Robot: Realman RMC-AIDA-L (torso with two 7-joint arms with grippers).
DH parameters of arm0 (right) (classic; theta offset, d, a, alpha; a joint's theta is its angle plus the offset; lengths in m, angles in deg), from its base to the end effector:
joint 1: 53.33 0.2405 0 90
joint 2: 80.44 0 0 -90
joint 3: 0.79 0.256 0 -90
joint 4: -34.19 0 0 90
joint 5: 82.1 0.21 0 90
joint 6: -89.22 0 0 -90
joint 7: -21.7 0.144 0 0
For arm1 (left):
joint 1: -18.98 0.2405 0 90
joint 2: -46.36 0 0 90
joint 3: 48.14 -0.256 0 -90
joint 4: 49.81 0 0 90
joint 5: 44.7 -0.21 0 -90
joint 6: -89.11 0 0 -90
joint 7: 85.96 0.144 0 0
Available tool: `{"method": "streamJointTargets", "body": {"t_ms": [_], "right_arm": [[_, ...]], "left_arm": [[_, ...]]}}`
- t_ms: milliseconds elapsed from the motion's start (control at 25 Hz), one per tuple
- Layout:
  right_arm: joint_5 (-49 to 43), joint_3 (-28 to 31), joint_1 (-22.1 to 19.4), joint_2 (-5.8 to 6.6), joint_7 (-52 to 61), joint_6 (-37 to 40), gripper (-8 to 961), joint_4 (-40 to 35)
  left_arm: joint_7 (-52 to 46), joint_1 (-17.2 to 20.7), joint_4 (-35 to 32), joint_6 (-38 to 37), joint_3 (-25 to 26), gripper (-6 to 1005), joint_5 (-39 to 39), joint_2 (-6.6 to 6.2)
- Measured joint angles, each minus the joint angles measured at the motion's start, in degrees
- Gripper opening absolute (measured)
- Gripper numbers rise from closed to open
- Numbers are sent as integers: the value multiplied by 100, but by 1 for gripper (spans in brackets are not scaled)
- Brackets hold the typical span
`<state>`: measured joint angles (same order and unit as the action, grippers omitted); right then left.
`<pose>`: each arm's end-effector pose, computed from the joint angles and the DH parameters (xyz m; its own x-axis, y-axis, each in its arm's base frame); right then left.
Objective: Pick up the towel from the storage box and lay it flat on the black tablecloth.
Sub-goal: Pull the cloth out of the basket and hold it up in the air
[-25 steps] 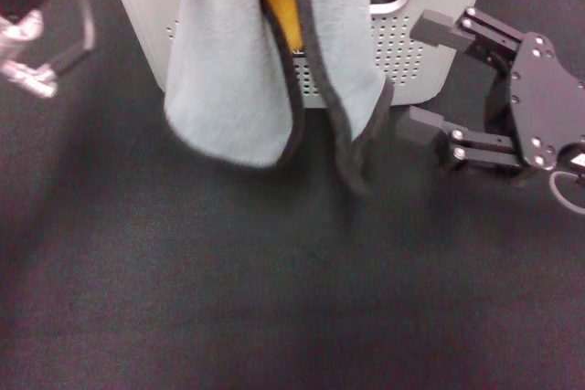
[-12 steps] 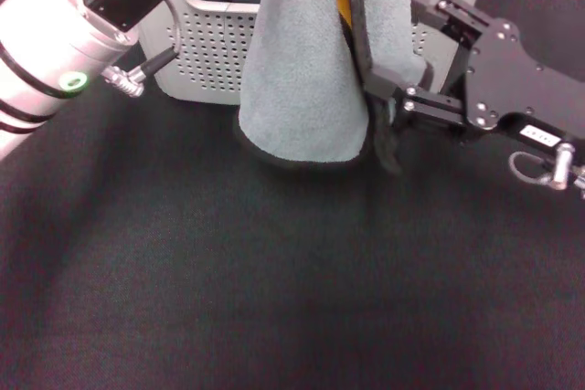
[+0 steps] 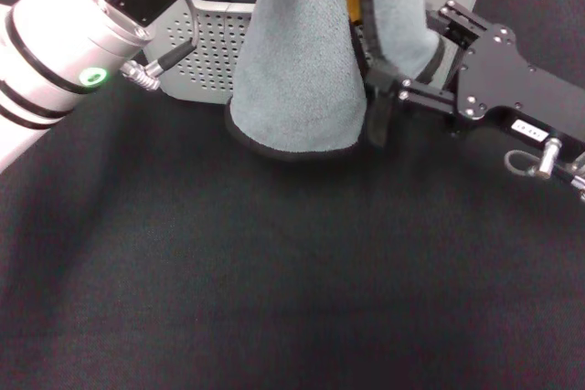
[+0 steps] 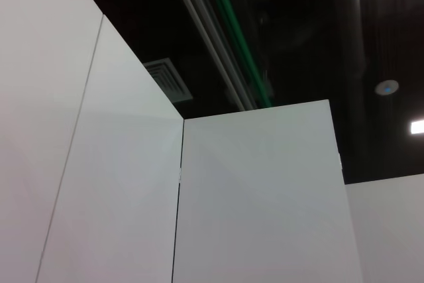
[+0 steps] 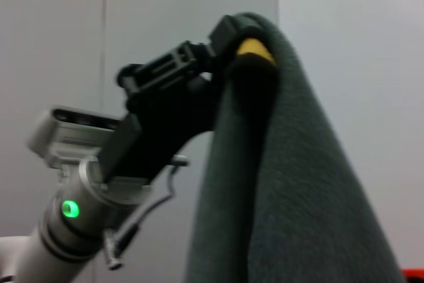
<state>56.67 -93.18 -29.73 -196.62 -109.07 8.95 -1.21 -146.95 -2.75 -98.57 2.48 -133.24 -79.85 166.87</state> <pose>0.1877 0.3206 -0.0216 0.5588 0.1106 -0.8219 -0.2702 -0.9127 -0.3066 -0.1285 0.3181 0.0290 0.2166 -0.1685 0.9616 0.2645 -0.9380 -0.2240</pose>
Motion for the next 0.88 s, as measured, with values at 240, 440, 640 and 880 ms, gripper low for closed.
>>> {"method": "streamJointTargets", "body": {"t_ms": [240,440,640,880], "right_arm": [[153,45,-233,0,-42,98,742,-16],[454,60,-437,17,-156,182,737,47],[554,19,-479,9,-159,479,732,69],[616,-202,-361,0,-137,634,726,125]], "left_arm": [[8,17,4,30,36,3,4,-3],[91,40,7,134,42,4,26,-11],[140,43,14,139,26,4,27,-10],[147,-3,48,147,-4,4,27,4]]}}
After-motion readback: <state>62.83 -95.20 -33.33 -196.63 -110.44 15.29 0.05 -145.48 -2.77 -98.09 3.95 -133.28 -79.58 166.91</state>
